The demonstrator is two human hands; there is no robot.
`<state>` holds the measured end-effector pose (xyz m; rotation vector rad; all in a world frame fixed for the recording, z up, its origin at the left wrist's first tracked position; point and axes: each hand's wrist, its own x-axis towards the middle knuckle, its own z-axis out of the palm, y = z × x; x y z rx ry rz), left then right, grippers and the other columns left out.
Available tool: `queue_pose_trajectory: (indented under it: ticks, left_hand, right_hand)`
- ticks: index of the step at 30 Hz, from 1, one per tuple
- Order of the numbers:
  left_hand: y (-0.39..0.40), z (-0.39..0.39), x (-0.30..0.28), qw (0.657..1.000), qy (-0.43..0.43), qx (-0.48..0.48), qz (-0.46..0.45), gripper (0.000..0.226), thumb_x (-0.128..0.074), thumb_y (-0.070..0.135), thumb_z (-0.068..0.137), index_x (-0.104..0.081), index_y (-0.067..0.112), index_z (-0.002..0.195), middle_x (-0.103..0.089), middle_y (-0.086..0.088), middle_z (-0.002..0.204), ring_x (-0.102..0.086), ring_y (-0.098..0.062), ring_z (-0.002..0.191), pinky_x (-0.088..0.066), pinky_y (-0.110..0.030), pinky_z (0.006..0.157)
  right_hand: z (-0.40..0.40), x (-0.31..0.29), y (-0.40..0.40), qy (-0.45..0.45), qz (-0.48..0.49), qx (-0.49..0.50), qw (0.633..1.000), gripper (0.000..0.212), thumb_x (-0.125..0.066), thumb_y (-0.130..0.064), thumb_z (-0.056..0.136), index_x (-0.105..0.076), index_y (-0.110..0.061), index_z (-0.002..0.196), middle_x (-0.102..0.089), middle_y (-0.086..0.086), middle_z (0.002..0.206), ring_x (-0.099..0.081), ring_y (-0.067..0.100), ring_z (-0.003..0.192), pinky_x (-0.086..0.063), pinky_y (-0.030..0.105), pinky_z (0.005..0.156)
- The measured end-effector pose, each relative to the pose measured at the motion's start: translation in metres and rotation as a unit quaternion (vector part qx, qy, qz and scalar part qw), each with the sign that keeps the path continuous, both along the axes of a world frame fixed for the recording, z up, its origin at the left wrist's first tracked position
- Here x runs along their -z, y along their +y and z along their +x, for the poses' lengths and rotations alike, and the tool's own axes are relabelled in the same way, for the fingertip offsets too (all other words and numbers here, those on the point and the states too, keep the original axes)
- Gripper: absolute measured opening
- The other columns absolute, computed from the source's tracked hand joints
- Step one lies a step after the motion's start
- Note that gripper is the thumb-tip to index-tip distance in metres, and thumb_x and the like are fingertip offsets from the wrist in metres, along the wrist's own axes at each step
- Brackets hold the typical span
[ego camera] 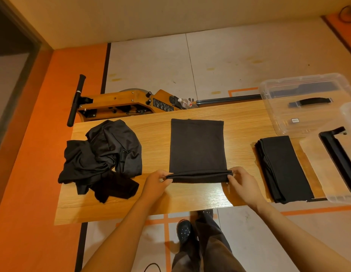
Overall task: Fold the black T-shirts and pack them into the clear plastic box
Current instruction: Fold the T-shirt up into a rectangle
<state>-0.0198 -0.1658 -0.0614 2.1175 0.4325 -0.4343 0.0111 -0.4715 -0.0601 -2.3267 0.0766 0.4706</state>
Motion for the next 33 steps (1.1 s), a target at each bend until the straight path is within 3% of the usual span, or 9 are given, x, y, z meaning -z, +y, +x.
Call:
queue_pose_trajectory:
  ticks: [5,8,13,15,18,20,25,33]
  left_hand:
    - [-0.005,0.03,-0.005,0.996,-0.017,-0.055,-0.069,0.005,-0.061,0.008,0.092,-0.063,0.013,0.093,-0.065,-0.003,0.085,-0.061,-0.018,0.083,-0.047,-0.018,0.067]
    - [-0.008,0.049,-0.003,0.994,-0.021,-0.077,-0.073,0.003,-0.057,0.008,0.094,-0.059,0.007,0.095,-0.063,-0.015,0.088,-0.06,-0.027,0.085,-0.05,-0.038,0.074]
    - [-0.014,0.068,0.006,0.995,-0.031,-0.086,-0.033,0.007,-0.051,0.013,0.098,-0.055,0.009,0.094,-0.061,-0.018,0.088,-0.058,-0.03,0.082,-0.047,-0.044,0.07]
    - [-0.016,0.073,0.008,0.997,-0.033,-0.065,-0.001,0.008,-0.049,0.015,0.099,-0.053,0.013,0.093,-0.059,-0.011,0.085,-0.057,-0.025,0.08,-0.047,-0.04,0.068]
    - [-0.019,0.078,0.009,0.997,-0.035,-0.044,0.052,0.023,-0.048,0.016,0.099,-0.043,0.022,0.078,-0.043,0.003,0.07,-0.044,-0.011,0.064,-0.03,-0.023,0.054]
    - [-0.019,0.08,0.011,0.995,-0.031,-0.043,0.081,0.032,-0.048,0.017,0.1,-0.035,0.025,0.072,-0.037,0.006,0.066,-0.037,-0.007,0.06,-0.024,-0.021,0.051]
    - [-0.019,0.083,0.019,0.994,-0.016,-0.046,0.096,0.013,-0.048,0.022,0.1,-0.049,0.017,0.088,-0.046,0.007,0.071,-0.043,-0.005,0.063,-0.033,-0.021,0.054]
    - [-0.025,0.084,0.022,0.994,-0.031,-0.027,0.105,0.011,-0.048,0.026,0.1,-0.055,0.017,0.101,-0.053,0.006,0.073,-0.049,-0.007,0.065,-0.038,-0.023,0.057]
  right_hand:
    - [0.019,0.0,0.013,-0.014,0.094,0.082,0.992,0.006,-0.051,-0.022,0.1,-0.056,-0.018,0.1,-0.066,-0.002,0.088,-0.063,0.014,0.084,-0.052,0.029,0.072]
    - [0.03,-0.002,0.025,-0.029,0.123,0.106,0.986,0.009,-0.047,-0.022,0.102,-0.052,-0.015,0.101,-0.063,0.001,0.084,-0.061,0.016,0.077,-0.051,0.03,0.068]
    - [0.044,0.005,0.036,-0.035,0.136,0.137,0.981,0.014,-0.043,-0.024,0.104,-0.048,-0.016,0.115,-0.066,0.0,0.09,-0.064,0.012,0.084,-0.053,0.033,0.072]
    - [0.048,0.012,0.035,-0.03,0.106,0.133,0.985,0.015,-0.041,-0.026,0.104,-0.046,-0.017,0.116,-0.066,0.001,0.089,-0.064,0.014,0.083,-0.055,0.038,0.07]
    - [0.054,0.02,0.032,-0.028,0.032,0.095,0.995,0.014,-0.039,-0.028,0.104,-0.044,-0.017,0.112,-0.066,0.003,0.08,-0.064,0.018,0.071,-0.054,0.045,0.061]
    - [0.057,0.023,0.031,-0.029,-0.017,0.066,0.997,0.015,-0.039,-0.029,0.104,-0.044,-0.017,0.112,-0.065,0.001,0.077,-0.062,0.018,0.066,-0.053,0.044,0.059]
    - [0.06,0.028,0.028,-0.016,-0.065,0.063,0.996,0.017,-0.04,-0.031,0.104,-0.045,-0.018,0.114,-0.064,-0.001,0.077,-0.062,0.016,0.067,-0.055,0.043,0.062]
    - [0.047,0.031,0.028,-0.011,-0.102,0.088,0.991,0.016,-0.041,-0.032,0.103,-0.047,-0.018,0.107,-0.06,-0.002,0.073,-0.059,0.018,0.063,-0.053,0.039,0.059]
